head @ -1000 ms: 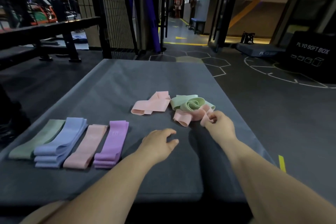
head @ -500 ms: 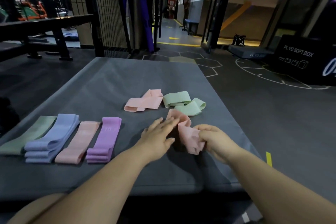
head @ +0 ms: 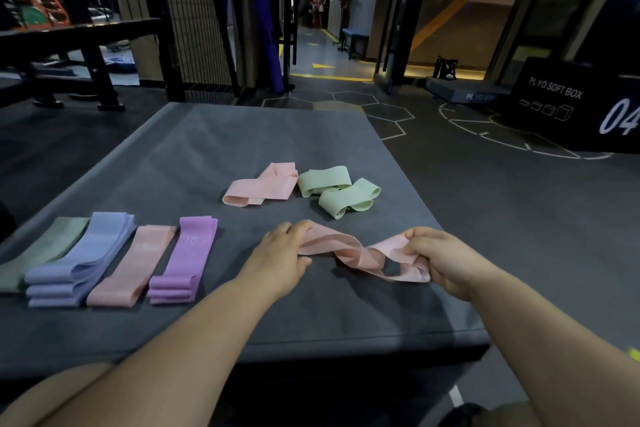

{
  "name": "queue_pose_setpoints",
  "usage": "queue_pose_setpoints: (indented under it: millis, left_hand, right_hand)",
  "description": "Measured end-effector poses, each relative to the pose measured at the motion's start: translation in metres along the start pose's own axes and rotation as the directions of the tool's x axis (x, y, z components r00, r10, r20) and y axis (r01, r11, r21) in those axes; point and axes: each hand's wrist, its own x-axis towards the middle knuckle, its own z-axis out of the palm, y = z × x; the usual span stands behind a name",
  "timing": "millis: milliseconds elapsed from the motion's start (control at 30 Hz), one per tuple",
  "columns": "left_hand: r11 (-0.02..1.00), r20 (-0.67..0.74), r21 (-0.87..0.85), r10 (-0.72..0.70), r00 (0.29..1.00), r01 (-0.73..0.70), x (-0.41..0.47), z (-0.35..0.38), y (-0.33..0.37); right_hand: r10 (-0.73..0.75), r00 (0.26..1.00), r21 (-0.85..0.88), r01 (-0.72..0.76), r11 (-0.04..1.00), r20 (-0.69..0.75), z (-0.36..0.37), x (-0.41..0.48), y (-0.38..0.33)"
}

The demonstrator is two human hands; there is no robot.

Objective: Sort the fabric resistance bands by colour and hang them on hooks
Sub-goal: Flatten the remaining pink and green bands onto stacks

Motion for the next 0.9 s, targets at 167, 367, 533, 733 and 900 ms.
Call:
queue_pose_setpoints:
  millis: [167,367,533,733,900]
  left_hand:
    - [0.994,-0.015,0.105,0.023,1.0,-0.021,0.004,0.004,-0.005]
    - [0.999,-0.148,0.034,-0.025,0.989,0.03,0.004,-0.005,-0.001]
    - [0.987,-0.207,-0.138,-0.106,0.973,0.078,0.002,-0.024,-0.003]
    - [0.947,-0.049,-0.145,-0.297,0.954,0.287,-0.002,-0.044,-0.01]
    - [0.956,-0.001,-0.04,-0.289,0.957,0.289,-0.01,-0.036,-0.015]
  right_hand:
    - [-0.01,1.0,0.005,0.01,1.0,-0.024,-0.007,-0.002,-0.004]
    - [-0.026,0.998,0.015,0.026,1.0,-0.056,-0.014,-0.001,-0.002]
    - [-0.036,0.991,-0.102,0.024,0.994,-0.126,-0.018,0.001,0.0]
    - [-0.061,0.985,-0.292,0.013,0.956,-0.158,-0.013,0.003,0.004]
    - [-0.189,0.971,-0.654,0.048,0.755,-0.147,-0.009,0.002,0.004]
